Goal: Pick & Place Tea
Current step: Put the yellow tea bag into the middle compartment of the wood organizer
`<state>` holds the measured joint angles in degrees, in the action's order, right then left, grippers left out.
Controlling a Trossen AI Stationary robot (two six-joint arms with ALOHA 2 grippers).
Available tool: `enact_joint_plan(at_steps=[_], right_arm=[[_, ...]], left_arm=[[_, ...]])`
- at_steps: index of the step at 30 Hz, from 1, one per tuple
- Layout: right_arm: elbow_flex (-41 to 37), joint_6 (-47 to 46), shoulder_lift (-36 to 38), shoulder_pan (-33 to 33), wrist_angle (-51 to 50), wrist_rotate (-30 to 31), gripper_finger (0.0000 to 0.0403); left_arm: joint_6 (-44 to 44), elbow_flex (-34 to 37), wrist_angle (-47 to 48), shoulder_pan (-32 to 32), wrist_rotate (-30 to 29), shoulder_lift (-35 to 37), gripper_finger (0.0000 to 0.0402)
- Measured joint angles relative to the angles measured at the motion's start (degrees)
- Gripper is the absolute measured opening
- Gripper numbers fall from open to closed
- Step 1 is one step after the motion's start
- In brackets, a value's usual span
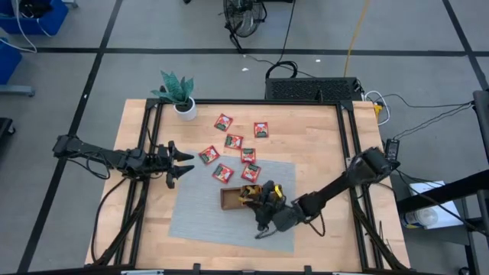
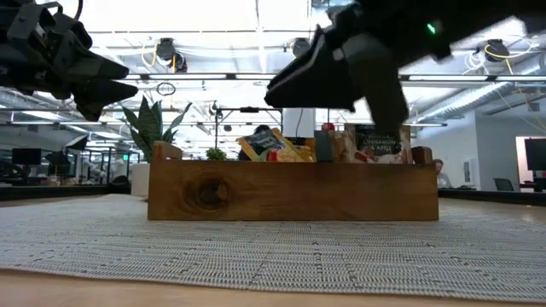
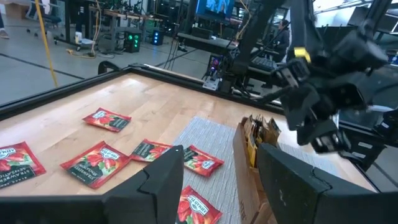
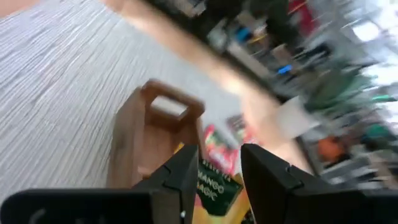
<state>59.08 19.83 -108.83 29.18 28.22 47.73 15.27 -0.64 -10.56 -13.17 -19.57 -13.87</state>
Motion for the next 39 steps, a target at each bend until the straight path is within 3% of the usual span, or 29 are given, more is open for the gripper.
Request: enact_joint_plan(at_steps=[4, 6, 8, 12, 18, 33, 39], right_arm=[[4.8, -12.1, 6.9, -5.8, -23.1, -17.5, 0.0113], [5.5, -14.4, 8.8, -9.2, -27.2, -26.8, 0.0113], [4.9, -14.4, 9.9, -12.1, -28.0, -31.4, 0.0112], [3.9, -13.4, 9.8, -16.1, -27.6, -33.1, 0.0113], [3.7, -13.1, 7.8, -18.9, -26.0, -40.6, 0.0112], [3.8, -11.9, 8.2, -15.7, -26.5, -43.5, 0.0109], [3.8, -8.6, 8.2, -15.1, -26.1, -40.3, 0.0099]], left_arm=[[0.0, 0.0, 0.0, 0.0, 0.0, 0.0, 0.0205], [0.0, 0.0, 0.0, 0.0, 0.0, 0.0, 0.0205], [0.0, 0.0, 0.0, 0.0, 0.0, 0.0, 0.0205], [0.0, 0.0, 0.0, 0.0, 0.0, 0.0, 0.0205], [0.0, 0.0, 0.0, 0.0, 0.0, 0.0, 0.0205], [0.0, 0.0, 0.0, 0.0, 0.0, 0.0, 0.0205], [0.0, 0.0, 0.0, 0.0, 0.0, 0.0, 0.0205]])
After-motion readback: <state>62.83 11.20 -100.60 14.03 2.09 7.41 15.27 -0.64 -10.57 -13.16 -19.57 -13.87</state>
